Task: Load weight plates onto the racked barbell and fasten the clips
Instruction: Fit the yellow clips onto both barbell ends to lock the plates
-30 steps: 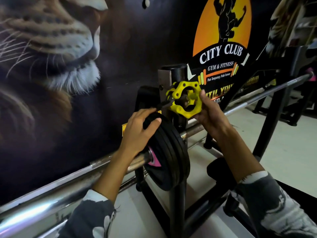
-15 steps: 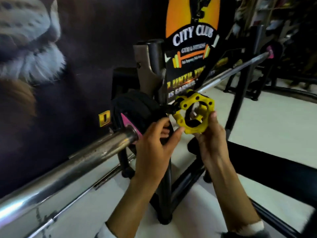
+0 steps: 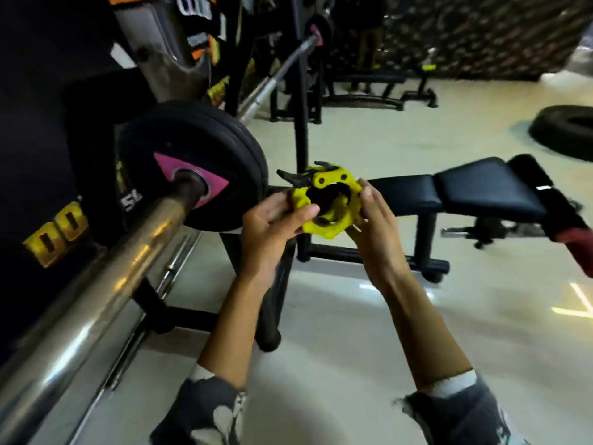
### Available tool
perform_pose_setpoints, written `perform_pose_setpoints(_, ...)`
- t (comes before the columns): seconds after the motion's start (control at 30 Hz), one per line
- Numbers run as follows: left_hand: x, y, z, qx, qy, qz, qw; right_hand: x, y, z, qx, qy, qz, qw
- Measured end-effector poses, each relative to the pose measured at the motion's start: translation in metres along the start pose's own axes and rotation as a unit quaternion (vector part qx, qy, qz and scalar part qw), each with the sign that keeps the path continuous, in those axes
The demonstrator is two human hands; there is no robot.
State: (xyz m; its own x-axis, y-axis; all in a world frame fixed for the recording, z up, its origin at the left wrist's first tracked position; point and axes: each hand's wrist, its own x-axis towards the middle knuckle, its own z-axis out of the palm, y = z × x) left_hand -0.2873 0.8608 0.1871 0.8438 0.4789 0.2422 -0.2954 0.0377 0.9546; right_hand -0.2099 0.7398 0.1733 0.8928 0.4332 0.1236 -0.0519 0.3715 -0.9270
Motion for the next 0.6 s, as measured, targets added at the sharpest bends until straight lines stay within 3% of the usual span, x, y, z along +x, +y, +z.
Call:
perform_pose_setpoints(0.1, -0.032, 0.006, -0.009, 0.036, -0.036, -0.001, 0.999, -0.040, -0.022, -0.016, -0.161, -0.081, -0.046, 0.983)
perform_pose_setpoints(0.17, -0.065, 0.012, -0.014, 0.048, -0.044, -0.007, 0.998, -0.074, -0.026, -0.018, -0.195, -0.134, -0.038, 0.971)
perform_pose_setpoints(0.4, -0.185, 0.031, -0.046, 0.055, -0.031, -0.029, 0.998, -0.198, 0.004, 0.010, -0.143, -0.065, -0.072, 0.985)
perform_pose_setpoints(0.6, -0.257, 0.064, -0.097, 0.083, -0.024, -0.007, 0.996, -0.267, 0.007, 0.063, -0.080, -0.074, -0.086, 0.990)
